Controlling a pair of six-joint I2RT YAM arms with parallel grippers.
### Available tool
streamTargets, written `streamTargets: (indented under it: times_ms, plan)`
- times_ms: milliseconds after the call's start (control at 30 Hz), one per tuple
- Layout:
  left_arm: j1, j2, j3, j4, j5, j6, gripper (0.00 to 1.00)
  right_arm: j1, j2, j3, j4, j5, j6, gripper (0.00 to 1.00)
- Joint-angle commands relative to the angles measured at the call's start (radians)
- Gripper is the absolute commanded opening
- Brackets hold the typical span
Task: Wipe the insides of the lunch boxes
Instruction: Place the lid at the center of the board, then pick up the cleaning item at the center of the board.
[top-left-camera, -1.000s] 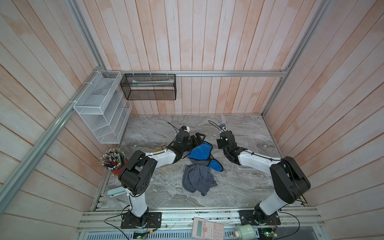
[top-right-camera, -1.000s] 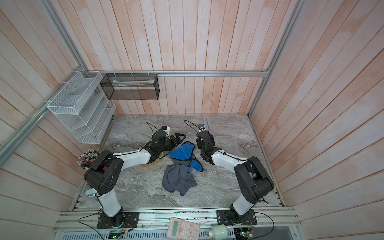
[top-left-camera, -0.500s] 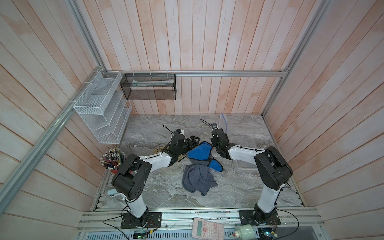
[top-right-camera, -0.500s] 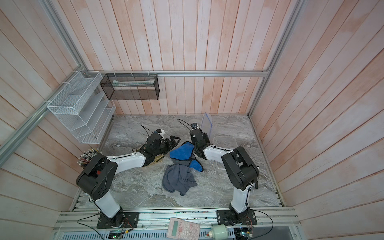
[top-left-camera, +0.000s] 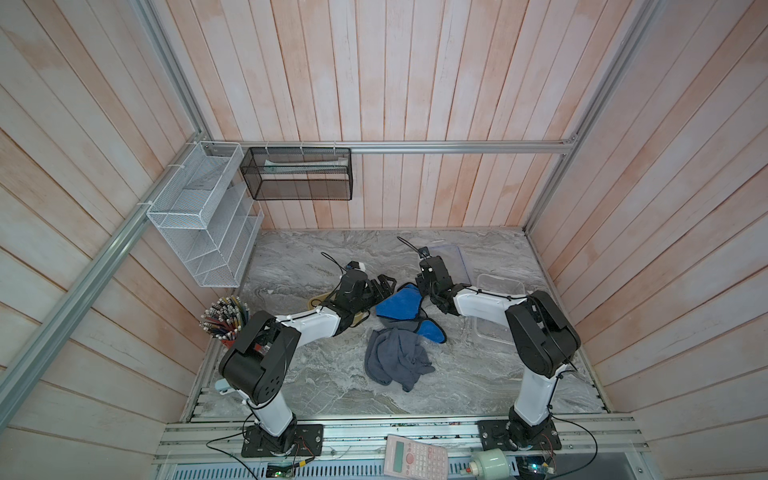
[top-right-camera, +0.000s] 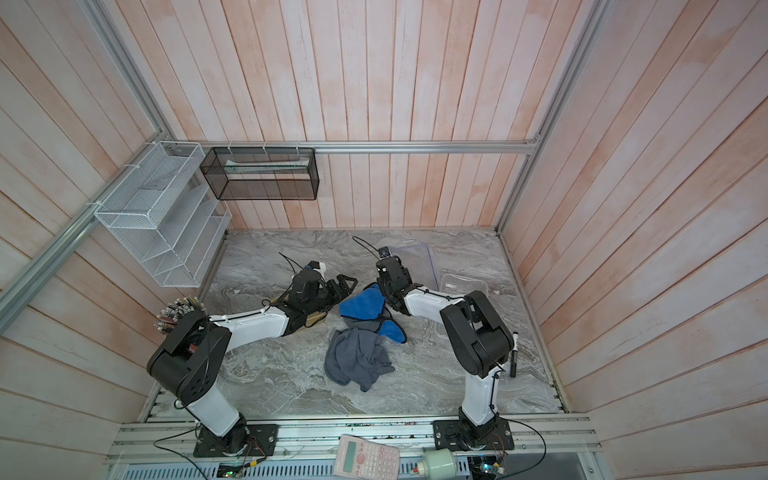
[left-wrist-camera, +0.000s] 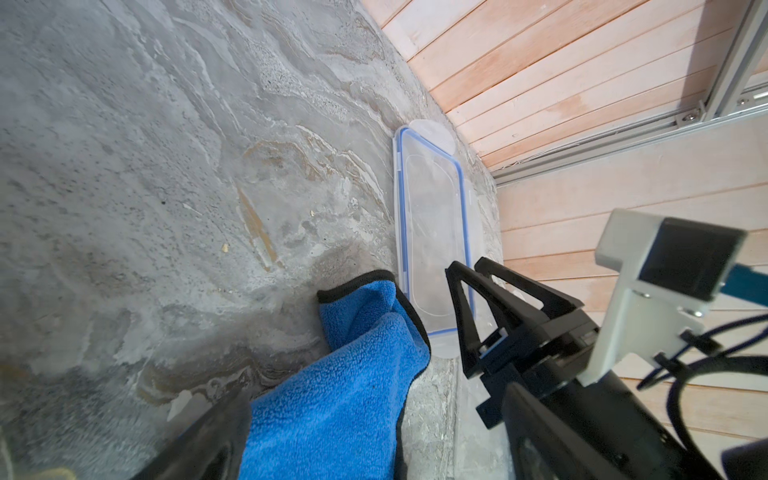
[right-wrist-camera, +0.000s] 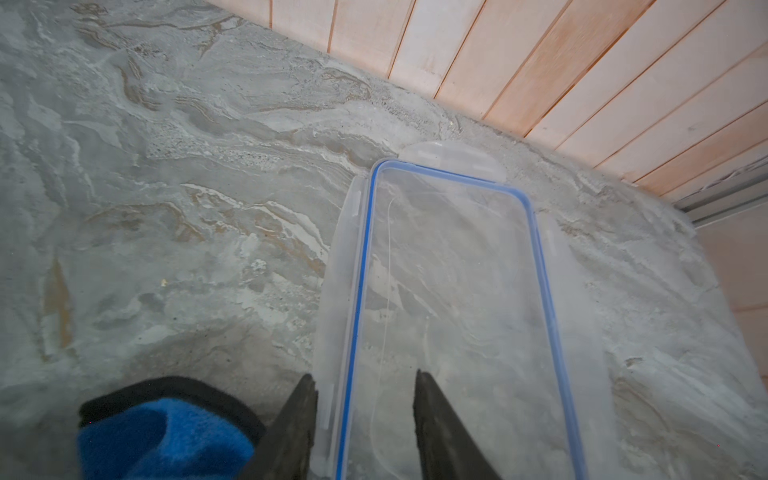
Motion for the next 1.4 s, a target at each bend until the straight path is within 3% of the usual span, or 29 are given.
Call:
streamTargets:
  times_ms: [0, 100, 333, 633, 1000, 1367]
  plan:
    - [0.006, -0.034, -0.014, -0.014, -0.028, 0.028, 0.95, 0.005, -0.059, 0.029, -0.057, -0.073, 0.071, 0.52]
    - [0.006, -0.049, -0.014, -0.029, -0.042, 0.041, 0.95, 0.005, -0.110, 0.026, -0.106, -0.121, 0.111, 0.65]
    - [0.011, -0.070, -0.010, -0.052, -0.075, 0.055, 0.96, 0.024, -0.329, -0.116, -0.142, -0.286, 0.167, 0.84]
    - [0.016, -0.173, -0.044, -0.060, -0.176, 0.060, 0.98, 0.205, -0.566, -0.349, -0.138, -0.420, 0.109, 0.91]
    - [0.060, -0.358, -0.150, -0.134, -0.327, 0.049, 1.00, 0.467, -0.453, -0.296, -0.340, -0.348, 0.164, 0.95]
    - [0.095, -0.474, -0.181, -0.220, -0.383, 0.067, 1.00, 0.507, -0.287, -0.286, -0.402, -0.296, 0.209, 0.92]
